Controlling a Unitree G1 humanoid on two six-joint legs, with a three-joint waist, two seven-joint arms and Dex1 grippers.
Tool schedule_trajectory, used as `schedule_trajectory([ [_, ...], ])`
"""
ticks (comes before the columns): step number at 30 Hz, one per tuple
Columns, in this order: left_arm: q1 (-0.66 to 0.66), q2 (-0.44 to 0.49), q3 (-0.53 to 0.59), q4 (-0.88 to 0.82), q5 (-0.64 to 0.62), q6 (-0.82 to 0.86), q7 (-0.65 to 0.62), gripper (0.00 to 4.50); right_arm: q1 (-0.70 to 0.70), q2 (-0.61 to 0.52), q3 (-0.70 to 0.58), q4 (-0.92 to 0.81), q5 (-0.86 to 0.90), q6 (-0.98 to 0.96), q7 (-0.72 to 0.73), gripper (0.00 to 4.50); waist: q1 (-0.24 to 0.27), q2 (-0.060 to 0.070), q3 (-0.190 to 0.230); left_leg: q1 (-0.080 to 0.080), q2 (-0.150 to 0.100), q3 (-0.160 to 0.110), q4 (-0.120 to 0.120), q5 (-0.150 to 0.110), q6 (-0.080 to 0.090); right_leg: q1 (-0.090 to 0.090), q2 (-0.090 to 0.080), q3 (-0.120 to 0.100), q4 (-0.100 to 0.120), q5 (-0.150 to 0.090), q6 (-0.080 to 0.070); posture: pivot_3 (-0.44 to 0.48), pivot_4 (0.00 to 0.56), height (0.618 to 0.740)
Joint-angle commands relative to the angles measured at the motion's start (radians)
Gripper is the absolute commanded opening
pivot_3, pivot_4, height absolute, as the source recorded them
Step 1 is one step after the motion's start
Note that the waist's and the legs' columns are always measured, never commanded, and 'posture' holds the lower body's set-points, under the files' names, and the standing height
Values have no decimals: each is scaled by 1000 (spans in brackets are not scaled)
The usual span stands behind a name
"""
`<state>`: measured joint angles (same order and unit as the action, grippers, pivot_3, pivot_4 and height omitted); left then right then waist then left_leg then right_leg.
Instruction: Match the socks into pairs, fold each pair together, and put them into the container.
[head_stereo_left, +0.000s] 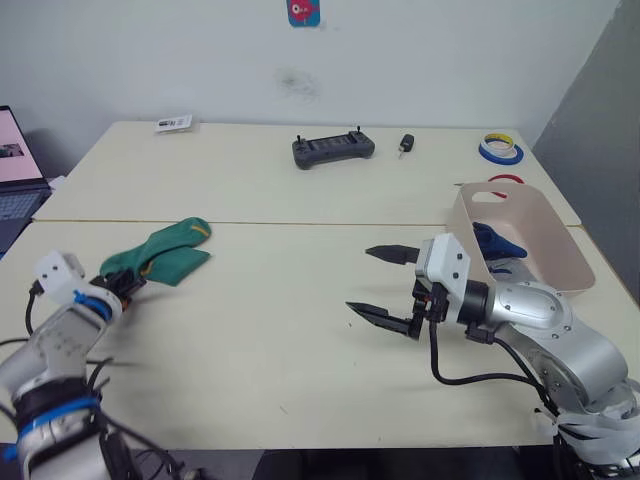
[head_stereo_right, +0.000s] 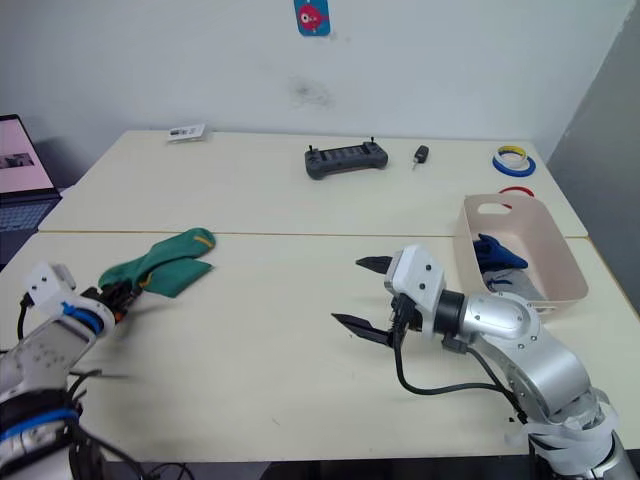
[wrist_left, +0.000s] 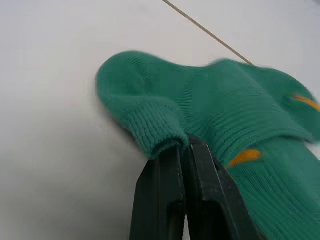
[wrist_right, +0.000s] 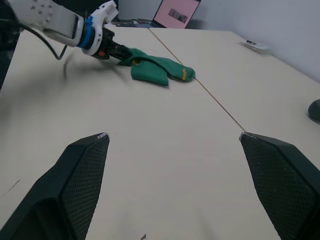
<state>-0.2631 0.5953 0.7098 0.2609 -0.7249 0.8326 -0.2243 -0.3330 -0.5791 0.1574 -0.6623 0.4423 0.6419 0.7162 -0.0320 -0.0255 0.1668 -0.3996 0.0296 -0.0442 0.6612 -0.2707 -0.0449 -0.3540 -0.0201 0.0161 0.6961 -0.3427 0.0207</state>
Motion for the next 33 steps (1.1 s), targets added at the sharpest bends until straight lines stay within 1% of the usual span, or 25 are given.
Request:
schedule_trajectory([
  [1,97,-14,78,-201,-160,181,5,28,4,6,0,-27,-1,-28,-5,4500,1,0,0,0,0,0,0,0,1,0,0,0,0,0,0,0,150,740],
  [4,207,-45,79,-332,-295,342,-2,28,10,8,5,-24,-1,-32,-3,4500,2,0,0,0,0,-1,0,-1,2,1,0,0,0,0,0,0,150,740],
  [7,258,-91,42,-418,-386,439,19,28,10,4,10,-20,-1,-34,3,4500,7,0,0,0,-1,-1,0,-1,2,1,-1,0,-1,0,0,0,150,740],
  [8,263,-97,37,-431,-405,455,26,28,9,3,11,-19,0,-34,4,4500,8,0,0,0,-1,-1,0,-1,2,2,-1,0,-1,0,0,0,150,740],
  [10,268,-131,-15,-469,-438,500,51,28,8,-5,7,-17,2,-33,9,4500,9,0,0,0,-2,-1,0,-1,2,2,-1,0,-1,0,0,0,150,740],
  [11,261,-152,-36,-478,-462,522,66,28,8,-10,5,-17,3,-32,12,4500,9,0,0,0,-2,-1,0,-1,2,2,-1,0,-2,0,0,0,150,740],
  [14,230,-190,-118,-509,-483,540,84,28,10,-28,-3,-22,8,-22,15,4500,10,0,0,0,-2,-1,0,-1,2,3,-1,0,-2,0,0,0,150,740],
  [16,222,-187,-166,-540,-467,515,66,28,14,-39,-8,-28,12,-17,15,4500,11,0,0,0,-2,-1,0,-1,2,3,-1,0,-2,0,0,0,150,740],
  [18,220,-180,-179,-547,-485,511,53,28,20,-49,-14,-35,19,-11,13,4500,9,0,0,0,-2,-1,0,-1,2,3,-1,0,-3,0,0,0,150,740],
  [22,265,-121,-199,-583,-481,491,-16,880,33,-60,-20,-43,25,-5,7,4500,3,1,0,0,-2,-1,-1,-1,2,2,0,0,-3,0,0,0,150,740],
  [23,282,-106,-196,-596,-489,489,-33,1268,36,-60,-19,-43,24,-5,6,4500,2,1,0,1,-2,-1,-1,-1,2,2,0,1,-3,0,0,0,150,740],
  [25,314,-69,-179,-606,-527,498,-73,1830,40,-55,-16,-41,27,-3,1,4500,0,2,1,1,-1,-1,-1,-1,2,2,1,1,-3,0,-1,0,150,740],
  [26,340,-34,-164,-609,-554,508,-115,2209,41,-52,-13,-41,29,-1,-1,4500,1,2,1,1,-1,-1,-1,-1,2,2,1,1,-3,-1,-1,0,150,740],
  [27,380,20,-160,-622,-547,504,-185,2432,43,-48,-8,-39,29,-1,-3,4500,1,2,1,1,-1,-1,-1,-1,2,2,1,1,-3,-1,-1,0,150,740],
  [29,439,106,-156,-632,-523,475,-299,3067,42,-39,0,-33,29,2,-7,4500,-1,1,2,1,-1,-1,-2,-1,2,1,1,1,-3,-1,-2,0,150,740],
  [30,465,148,-152,-623,-499,448,-352,3393,42,-35,7,-30,28,4,-6,4500,1,4,3,1,-1,-1,-2,-1,2,2,1,1,-3,-1,-2,0,150,740],
  [32,517,229,-155,-600,-409,353,-463,3998,39,-21,19,-24,30,13,-10,4500,2,6,4,1,-1,-1,-2,-1,2,1,1,1,-4,-1,-2,0,150,740],
  [33,563,288,-176,-592,-321,258,-563,4241,35,-10,30,-20,30,21,-15,4500,3,6,4,1,-1,-1,-2,-1,2,1,1,0,-4,-1,-2,0,150,740],
])
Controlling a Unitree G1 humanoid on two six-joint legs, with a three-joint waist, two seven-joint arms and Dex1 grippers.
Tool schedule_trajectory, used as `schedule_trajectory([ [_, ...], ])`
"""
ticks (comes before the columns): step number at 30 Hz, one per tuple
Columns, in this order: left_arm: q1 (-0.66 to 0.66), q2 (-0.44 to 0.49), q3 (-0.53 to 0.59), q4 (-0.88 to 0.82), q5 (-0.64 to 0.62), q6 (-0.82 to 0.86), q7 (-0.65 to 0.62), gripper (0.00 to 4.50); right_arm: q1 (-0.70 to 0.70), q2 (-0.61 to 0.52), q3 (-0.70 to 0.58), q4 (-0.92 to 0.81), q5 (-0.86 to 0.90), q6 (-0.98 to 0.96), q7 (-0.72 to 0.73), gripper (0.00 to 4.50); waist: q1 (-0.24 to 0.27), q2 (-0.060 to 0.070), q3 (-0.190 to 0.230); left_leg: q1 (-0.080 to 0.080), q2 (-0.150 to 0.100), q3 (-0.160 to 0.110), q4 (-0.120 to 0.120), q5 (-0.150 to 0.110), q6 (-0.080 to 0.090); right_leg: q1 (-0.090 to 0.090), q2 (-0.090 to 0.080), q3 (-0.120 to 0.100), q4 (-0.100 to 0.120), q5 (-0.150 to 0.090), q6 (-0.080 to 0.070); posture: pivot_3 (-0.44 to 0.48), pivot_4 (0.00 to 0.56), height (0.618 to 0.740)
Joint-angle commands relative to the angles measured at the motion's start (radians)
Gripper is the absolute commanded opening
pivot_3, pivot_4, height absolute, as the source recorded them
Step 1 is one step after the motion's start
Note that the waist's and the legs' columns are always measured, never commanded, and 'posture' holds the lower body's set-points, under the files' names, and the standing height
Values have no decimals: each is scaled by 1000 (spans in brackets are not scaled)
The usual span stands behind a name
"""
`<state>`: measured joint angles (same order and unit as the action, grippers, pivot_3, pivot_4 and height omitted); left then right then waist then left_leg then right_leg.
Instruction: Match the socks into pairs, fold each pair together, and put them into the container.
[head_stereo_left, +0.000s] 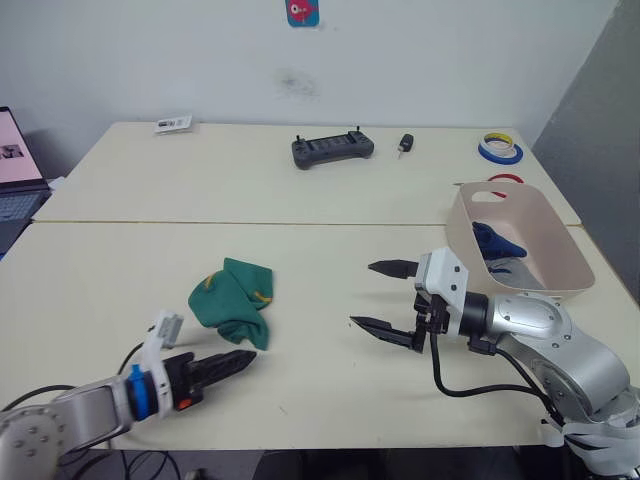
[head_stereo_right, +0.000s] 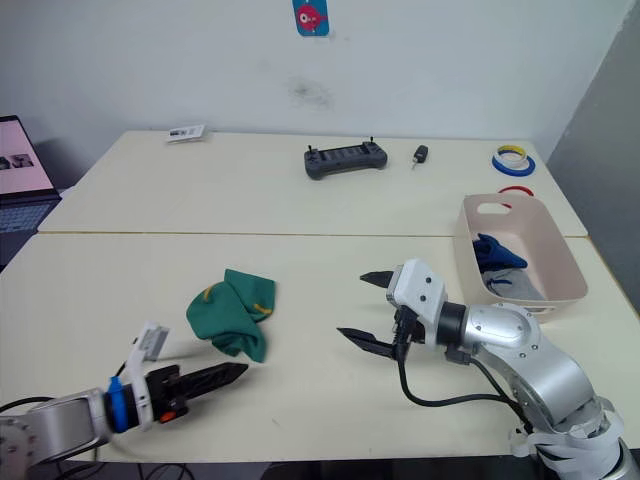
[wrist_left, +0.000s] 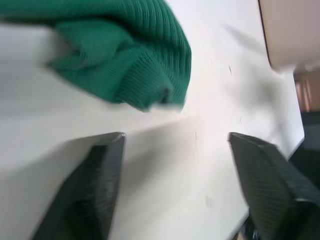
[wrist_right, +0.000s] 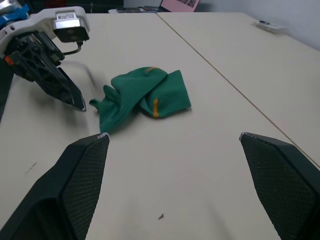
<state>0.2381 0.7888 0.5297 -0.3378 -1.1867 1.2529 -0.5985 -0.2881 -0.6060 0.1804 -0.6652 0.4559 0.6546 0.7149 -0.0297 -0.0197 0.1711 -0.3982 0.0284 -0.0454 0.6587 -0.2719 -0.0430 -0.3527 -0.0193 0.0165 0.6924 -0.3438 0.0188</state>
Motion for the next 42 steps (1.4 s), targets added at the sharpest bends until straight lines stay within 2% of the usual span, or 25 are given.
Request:
schedule_trajectory([
  [1,100,140,-15,12,216,-248,-273,4241,-14,26,15,-14,16,16,-17,4500,1,0,0,0,0,0,0,0,0,0,0,0,0,0,0,0,150,740],
  [3,155,204,-30,44,342,-426,-427,4241,-30,56,48,0,5,38,-33,4500,1,1,1,0,0,0,-1,0,0,-1,0,0,-1,0,-1,0,150,740],
  [5,169,230,-29,89,429,-576,-525,4241,-50,81,90,20,-14,63,-49,4500,1,2,1,1,0,2,-6,1,-2,-1,-1,1,-4,0,-1,0,150,740],
  [9,131,236,-29,169,524,-778,-665,4241,-104,143,191,87,-61,129,-97,4500,1,2,1,2,1,2,-14,3,-5,-1,-1,-1,-8,1,-2,0,150,740],
  [12,70,255,-51,230,577,-893,-756,4241,-161,266,284,213,-125,138,-162,4500,0,2,1,2,1,2,-15,3,-5,-2,0,-1,-7,0,-2,0,150,740],
  [19,-28,295,-85,261,596,-891,-824,4241,-228,503,395,502,-218,70,-215,4500,-3,1,1,0,1,3,-14,3,-5,-5,0,0,-5,1,-2,0,150,740],
  [23,-60,302,-88,249,597,-871,-823,4241,-250,577,408,639,-252,31,-203,4500,-4,1,1,0,1,2,-14,3,-5,-6,1,0,-2,1,-2,0,150,740],
  [27,-78,301,-85,225,590,-848,-810,4265,-258,605,417,715,-272,6,-175,3601,-4,1,2,0,1,2,-13,3,-5,-7,1,0,0,1,-2,0,150,740],
  [31,-83,296,-79,213,592,-835,-801,4265,-246,599,412,672,-264,25,-136,2190,-5,1,2,0,1,3,-13,3,-5,-8,1,0,3,0,-2,0,150,740],
  [37,-100,329,-94,226,591,-761,-807,4265,-241,533,387,559,-238,56,-50,66,-5,0,2,0,1,3,-13,3,-5,-11,1,0,5,0,-2,0,150,740],
  [39,-112,336,-98,236,597,-758,-816,4265,-246,491,378,508,-221,68,-4,23,-4,-1,2,-1,1,2,-13,3,-5,-11,1,0,5,0,-2,0,150,740],
  [42,-132,345,-111,260,614,-772,-829,4265,-265,370,363,424,-170,92,122,23,-3,-1,3,-1,1,3,-13,3,-5,-11,1,0,4,0,-2,0,150,740],
])
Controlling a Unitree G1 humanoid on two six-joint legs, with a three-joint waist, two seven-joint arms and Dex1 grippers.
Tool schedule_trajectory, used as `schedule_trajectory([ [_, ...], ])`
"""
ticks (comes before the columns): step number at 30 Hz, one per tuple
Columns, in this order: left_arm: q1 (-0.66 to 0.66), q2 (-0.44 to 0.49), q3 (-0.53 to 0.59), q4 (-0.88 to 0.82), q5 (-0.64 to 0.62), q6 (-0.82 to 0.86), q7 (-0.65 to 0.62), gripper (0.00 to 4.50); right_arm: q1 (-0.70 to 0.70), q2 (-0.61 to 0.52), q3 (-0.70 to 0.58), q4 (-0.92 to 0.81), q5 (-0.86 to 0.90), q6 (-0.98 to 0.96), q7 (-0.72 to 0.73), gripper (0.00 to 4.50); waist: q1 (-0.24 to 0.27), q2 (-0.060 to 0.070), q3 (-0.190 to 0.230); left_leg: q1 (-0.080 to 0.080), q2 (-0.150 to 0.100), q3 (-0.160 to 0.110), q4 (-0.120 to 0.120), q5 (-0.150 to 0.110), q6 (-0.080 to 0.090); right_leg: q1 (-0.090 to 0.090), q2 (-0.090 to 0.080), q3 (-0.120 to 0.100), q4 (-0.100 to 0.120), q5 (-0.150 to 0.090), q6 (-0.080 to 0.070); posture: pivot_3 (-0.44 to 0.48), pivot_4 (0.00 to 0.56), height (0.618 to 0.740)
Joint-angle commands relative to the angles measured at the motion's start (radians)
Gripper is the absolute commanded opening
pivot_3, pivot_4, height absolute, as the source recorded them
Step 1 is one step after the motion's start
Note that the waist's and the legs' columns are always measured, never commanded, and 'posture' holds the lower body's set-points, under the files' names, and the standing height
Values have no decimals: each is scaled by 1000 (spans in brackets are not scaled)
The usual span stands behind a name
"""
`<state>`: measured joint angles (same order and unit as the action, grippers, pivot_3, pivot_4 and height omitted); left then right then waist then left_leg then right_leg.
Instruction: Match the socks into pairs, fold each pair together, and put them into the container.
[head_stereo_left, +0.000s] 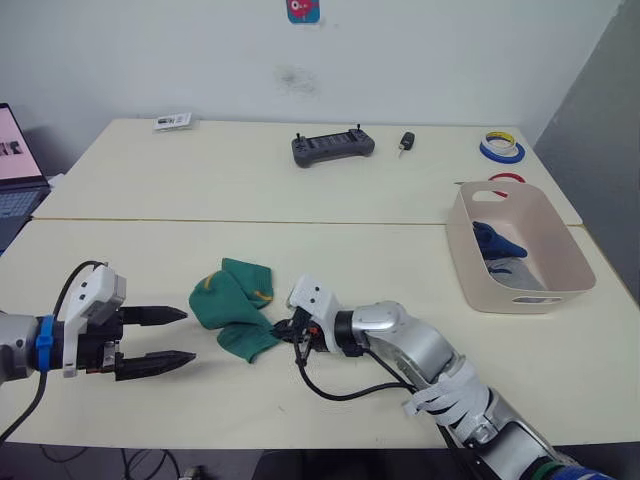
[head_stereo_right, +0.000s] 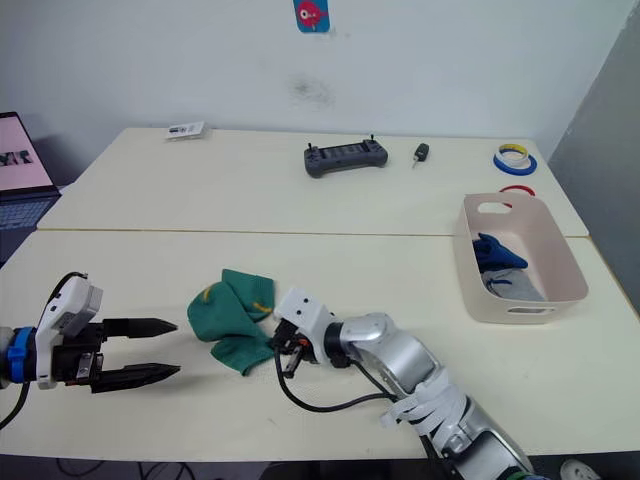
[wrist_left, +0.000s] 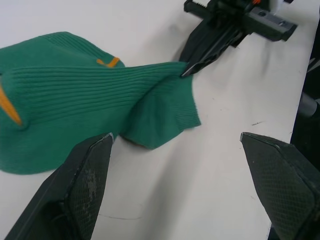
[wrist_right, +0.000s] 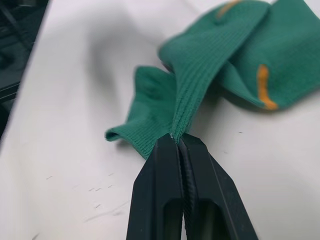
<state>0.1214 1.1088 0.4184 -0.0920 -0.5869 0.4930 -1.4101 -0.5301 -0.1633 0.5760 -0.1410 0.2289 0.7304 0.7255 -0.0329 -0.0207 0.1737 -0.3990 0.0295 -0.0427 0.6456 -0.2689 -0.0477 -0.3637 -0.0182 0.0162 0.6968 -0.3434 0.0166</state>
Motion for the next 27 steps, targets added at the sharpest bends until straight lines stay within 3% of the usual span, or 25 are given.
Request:
schedule_trajectory([
  [1,-20,29,-3,19,17,-14,-21,4265,-29,-132,-33,-131,74,25,166,23,0,0,0,0,0,0,0,0,0,0,0,0,0,0,0,0,150,740],
  [8,-18,35,-26,19,49,-40,-53,4265,-49,-500,-17,-224,105,21,448,23,1,-3,1,0,0,0,0,0,0,0,0,0,0,0,0,0,150,740],
  [13,-9,10,-63,-20,52,-45,-49,4265,-104,-587,-13,-118,29,-55,508,23,-5,-2,2,0,1,0,0,0,0,0,0,0,0,0,0,0,150,740],
  [17,-44,-33,-111,-53,34,-20,-3,4265,-152,-575,-8,-38,-48,-112,490,23,-2,-2,2,0,0,1,0,0,0,0,0,1,0,0,0,0,150,740],
  [20,-63,-65,-138,-90,15,17,33,4265,-151,-569,-20,-20,-104,-187,465,720,0,-2,2,-1,0,1,1,0,0,0,0,0,0,0,0,0,150,740],
  [24,-57,-109,-164,-140,5,56,86,4265,-87,-616,-91,-85,-121,-207,428,2119,3,-2,2,-1,0,1,1,0,0,0,-1,1,0,0,0,0,150,740],
  [27,-34,-131,-171,-166,2,43,90,4265,4,-640,-204,-202,-53,-118,387,3134,5,-2,2,-1,0,1,1,0,0,1,-1,1,0,0,0,0,150,740],
])
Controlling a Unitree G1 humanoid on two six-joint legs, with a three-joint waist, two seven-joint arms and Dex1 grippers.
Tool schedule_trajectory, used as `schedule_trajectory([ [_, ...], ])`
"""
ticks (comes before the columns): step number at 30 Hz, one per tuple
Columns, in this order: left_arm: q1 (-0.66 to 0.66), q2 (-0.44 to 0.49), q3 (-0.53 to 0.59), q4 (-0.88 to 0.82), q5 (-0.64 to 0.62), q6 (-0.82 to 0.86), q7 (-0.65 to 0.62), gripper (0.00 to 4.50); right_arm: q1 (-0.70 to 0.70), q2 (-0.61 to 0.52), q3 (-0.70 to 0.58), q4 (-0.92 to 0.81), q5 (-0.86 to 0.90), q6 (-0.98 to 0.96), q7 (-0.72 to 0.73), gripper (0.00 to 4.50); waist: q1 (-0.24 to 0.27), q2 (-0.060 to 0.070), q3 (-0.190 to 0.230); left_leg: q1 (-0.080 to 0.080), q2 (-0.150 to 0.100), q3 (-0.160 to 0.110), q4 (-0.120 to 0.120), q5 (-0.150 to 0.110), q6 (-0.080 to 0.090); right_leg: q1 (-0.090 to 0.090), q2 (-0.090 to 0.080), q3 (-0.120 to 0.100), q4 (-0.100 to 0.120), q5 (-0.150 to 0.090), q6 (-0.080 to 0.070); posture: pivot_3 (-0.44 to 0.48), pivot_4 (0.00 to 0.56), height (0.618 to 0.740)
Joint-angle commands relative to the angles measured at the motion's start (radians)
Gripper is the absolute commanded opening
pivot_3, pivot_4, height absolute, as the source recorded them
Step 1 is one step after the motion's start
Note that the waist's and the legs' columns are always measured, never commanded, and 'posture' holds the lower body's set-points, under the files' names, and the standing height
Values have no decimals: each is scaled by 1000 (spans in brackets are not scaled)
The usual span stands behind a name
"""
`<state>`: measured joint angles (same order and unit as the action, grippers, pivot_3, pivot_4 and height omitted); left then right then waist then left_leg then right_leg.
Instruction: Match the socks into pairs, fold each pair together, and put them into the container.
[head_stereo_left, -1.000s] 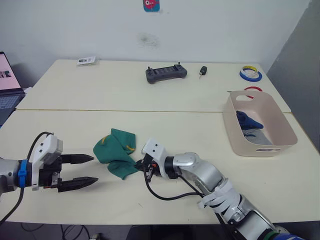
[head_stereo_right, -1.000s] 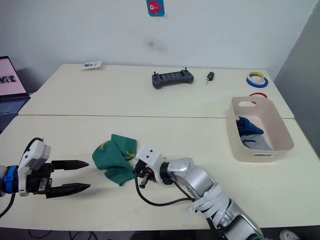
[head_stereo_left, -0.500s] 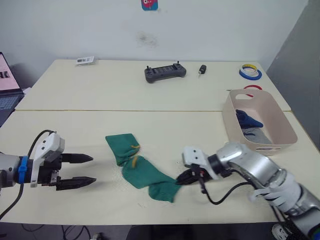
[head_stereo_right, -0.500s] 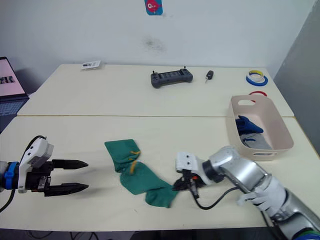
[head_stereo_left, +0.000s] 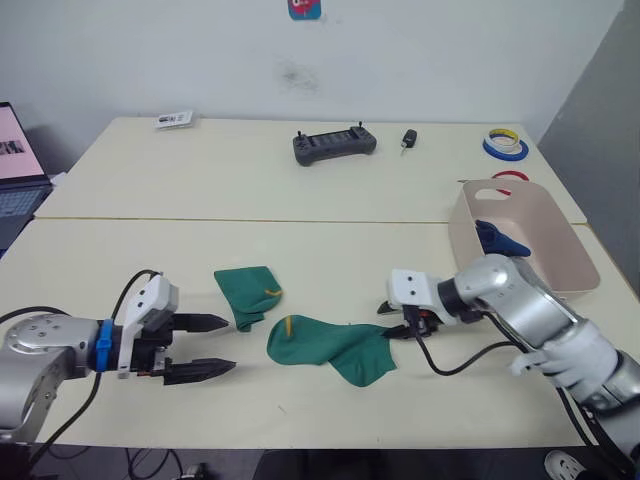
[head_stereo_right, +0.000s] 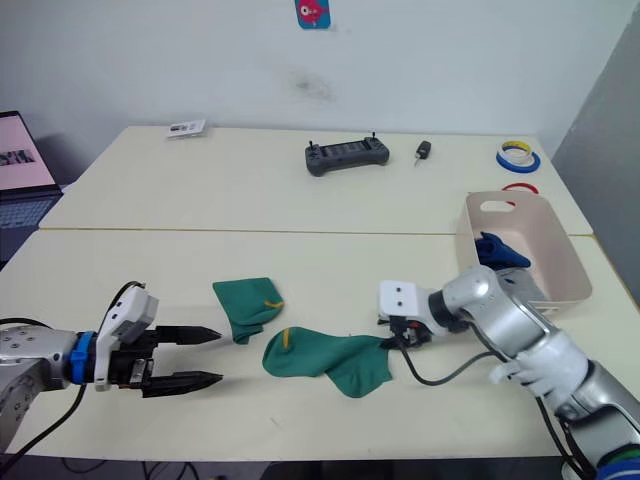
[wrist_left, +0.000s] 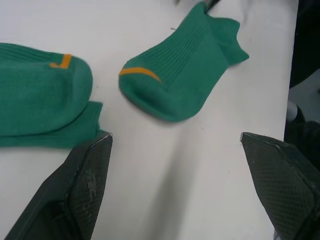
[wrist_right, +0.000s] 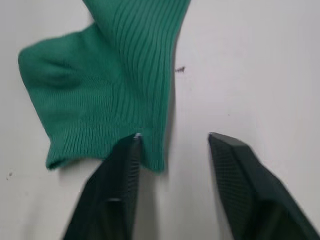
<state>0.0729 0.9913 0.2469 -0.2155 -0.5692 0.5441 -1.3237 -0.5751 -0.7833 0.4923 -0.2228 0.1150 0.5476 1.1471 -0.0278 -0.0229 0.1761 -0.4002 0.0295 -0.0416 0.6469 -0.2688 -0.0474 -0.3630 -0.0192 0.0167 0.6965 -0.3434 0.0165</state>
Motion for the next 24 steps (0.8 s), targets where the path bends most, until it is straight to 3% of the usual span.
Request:
schedule_trajectory([
  [1,19,-18,1,-48,-20,-16,-2,4265,82,-14,-164,-161,92,108,-57,3477,0,0,0,0,0,0,0,0,0,0,0,0,0,0,0,0,150,740],
  [4,24,-24,-1,-56,-23,-57,-30,4265,204,41,-296,-294,200,267,-153,4446,-1,0,0,1,1,-1,0,0,0,2,0,-1,0,0,0,0,150,740],
  [8,0,-45,-19,-46,-11,-113,-35,4265,342,141,-350,-399,225,377,-317,4446,-2,0,0,3,1,-2,0,0,0,4,1,-1,0,0,0,0,150,740],
  [14,-42,-88,-59,-11,26,-144,20,4265,457,229,-283,-441,160,392,-500,4446,-2,0,0,3,0,-1,0,0,0,4,1,0,0,0,0,0,150,740],
  [19,-52,-114,-115,-13,118,-78,183,4265,501,230,-249,-475,155,373,-546,4446,-4,0,0,3,0,-1,0,0,0,4,1,0,0,0,0,0,150,740],
  [24,-46,-169,-148,-96,53,109,299,4265,513,223,-245,-489,159,358,-562,4446,-3,0,0,3,0,-2,0,0,0,5,1,0,0,0,0,0,150,740],
])
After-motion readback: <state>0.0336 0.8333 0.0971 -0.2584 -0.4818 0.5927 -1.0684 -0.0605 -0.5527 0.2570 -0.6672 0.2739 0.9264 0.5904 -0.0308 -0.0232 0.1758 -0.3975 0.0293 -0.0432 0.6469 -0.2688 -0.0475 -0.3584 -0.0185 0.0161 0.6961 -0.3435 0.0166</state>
